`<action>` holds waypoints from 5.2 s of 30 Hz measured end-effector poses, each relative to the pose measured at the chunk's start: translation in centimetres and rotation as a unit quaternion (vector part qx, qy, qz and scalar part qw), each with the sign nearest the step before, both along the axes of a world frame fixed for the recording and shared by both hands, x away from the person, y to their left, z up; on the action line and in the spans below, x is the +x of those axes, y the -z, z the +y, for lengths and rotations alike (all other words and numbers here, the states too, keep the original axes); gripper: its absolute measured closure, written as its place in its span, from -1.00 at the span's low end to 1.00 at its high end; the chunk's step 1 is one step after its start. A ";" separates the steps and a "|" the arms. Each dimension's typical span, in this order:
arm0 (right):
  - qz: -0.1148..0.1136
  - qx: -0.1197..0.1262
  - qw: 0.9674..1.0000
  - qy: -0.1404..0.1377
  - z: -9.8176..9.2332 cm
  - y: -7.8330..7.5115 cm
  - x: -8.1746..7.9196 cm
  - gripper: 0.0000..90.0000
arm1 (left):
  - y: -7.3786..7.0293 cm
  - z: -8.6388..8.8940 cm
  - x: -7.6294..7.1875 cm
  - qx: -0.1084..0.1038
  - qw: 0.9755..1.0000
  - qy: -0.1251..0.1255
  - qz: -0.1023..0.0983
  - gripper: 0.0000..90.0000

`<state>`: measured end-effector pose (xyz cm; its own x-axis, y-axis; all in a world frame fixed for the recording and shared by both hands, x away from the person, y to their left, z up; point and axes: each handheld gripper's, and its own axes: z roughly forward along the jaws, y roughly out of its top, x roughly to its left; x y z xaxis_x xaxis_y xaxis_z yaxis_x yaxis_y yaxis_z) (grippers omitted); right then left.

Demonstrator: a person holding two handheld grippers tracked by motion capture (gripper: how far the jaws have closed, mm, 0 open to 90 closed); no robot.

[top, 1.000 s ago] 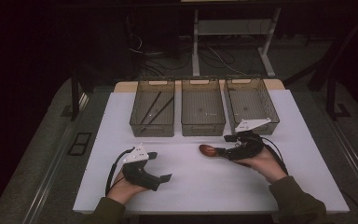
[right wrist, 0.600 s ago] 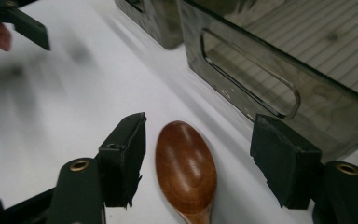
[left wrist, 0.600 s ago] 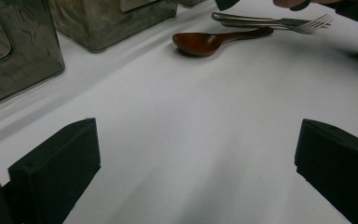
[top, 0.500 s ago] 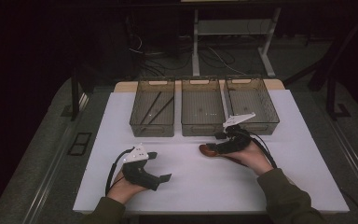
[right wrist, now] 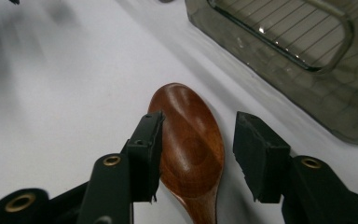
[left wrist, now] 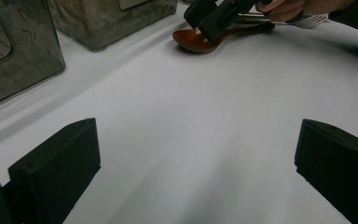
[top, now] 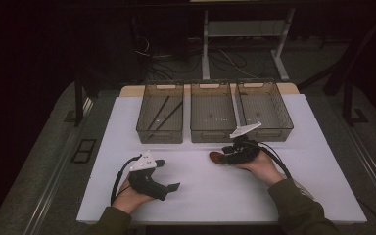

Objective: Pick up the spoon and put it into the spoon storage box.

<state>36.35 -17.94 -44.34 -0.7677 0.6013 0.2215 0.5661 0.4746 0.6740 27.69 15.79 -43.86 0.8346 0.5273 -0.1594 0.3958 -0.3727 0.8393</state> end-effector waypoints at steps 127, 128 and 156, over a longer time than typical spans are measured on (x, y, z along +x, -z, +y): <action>-0.072 0.019 0.996 0.046 0.5 -9.2 4.0 0.77 | -0.2 0.0 0.1 -0.011 1.000 0.019 -0.022 -1.00; -0.072 0.018 0.996 0.049 0.5 -9.3 4.2 0.77 | -0.3 0.1 0.1 -0.008 1.000 0.020 -0.023 -1.00; -0.069 0.001 0.993 0.091 4.9 -10.5 11.9 0.77 | -0.4 0.0 0.2 -0.017 0.999 0.019 -0.022 -1.00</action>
<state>48.23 -13.02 -33.86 -0.6703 0.7320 0.1224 0.5436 0.3719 0.7524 27.89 15.80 -43.48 0.8604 0.4900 -0.1400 0.3446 -0.3572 0.8682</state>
